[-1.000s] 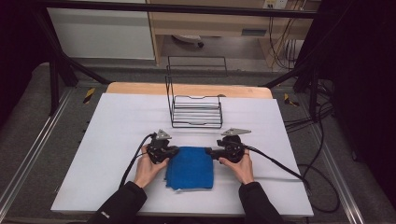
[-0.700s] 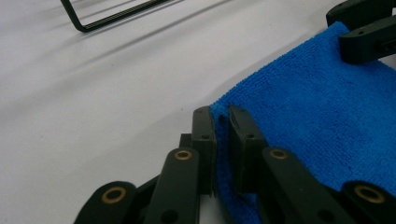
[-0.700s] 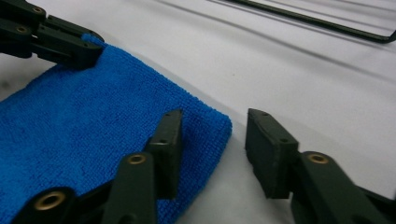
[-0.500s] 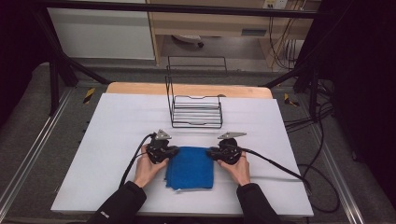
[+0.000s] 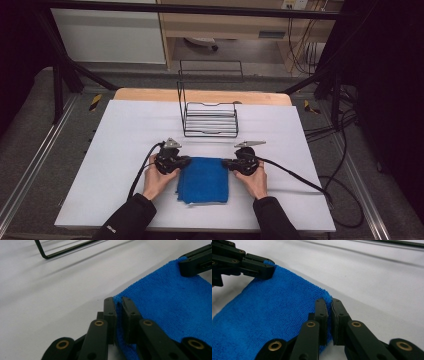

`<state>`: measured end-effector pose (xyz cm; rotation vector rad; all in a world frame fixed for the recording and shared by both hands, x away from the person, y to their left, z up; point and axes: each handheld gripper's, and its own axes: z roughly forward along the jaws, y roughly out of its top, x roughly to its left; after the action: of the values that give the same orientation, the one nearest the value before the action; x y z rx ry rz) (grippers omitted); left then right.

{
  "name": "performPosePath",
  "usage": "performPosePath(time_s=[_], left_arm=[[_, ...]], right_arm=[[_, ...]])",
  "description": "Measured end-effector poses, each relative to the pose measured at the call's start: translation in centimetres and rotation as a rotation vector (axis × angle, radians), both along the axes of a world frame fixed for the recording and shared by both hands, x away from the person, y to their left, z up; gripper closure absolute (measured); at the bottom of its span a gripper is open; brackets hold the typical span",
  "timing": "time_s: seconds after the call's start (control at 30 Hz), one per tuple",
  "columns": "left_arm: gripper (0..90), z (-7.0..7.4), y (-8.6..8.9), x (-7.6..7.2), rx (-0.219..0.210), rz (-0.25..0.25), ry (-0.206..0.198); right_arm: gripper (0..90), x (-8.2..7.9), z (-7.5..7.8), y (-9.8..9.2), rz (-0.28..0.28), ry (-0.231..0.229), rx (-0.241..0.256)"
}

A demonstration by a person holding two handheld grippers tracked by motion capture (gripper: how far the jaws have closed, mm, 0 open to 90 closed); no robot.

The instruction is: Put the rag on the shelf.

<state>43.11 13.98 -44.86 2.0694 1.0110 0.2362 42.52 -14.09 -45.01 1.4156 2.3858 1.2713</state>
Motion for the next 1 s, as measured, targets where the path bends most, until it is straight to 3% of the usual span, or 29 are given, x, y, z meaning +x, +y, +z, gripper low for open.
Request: performPosePath(time_s=[0.3, 0.5, 1.0], left_arm=[[82.8, 1.2, 0.5, -0.7, -0.022, 0.002, -0.048], [82.8, 2.2, 0.8, -1.3, -0.059, 0.001, -0.084], [82.8, 4.5, 1.2, -2.4, -0.108, 0.010, -0.150]], right_arm=[[85.5, -0.6, 1.1, -0.3, -0.007, -0.039, 0.047], [85.5, -1.1, 2.0, -0.6, 0.000, -0.079, 0.085], [85.5, -2.3, 4.4, -0.9, 0.031, -0.191, 0.106]])
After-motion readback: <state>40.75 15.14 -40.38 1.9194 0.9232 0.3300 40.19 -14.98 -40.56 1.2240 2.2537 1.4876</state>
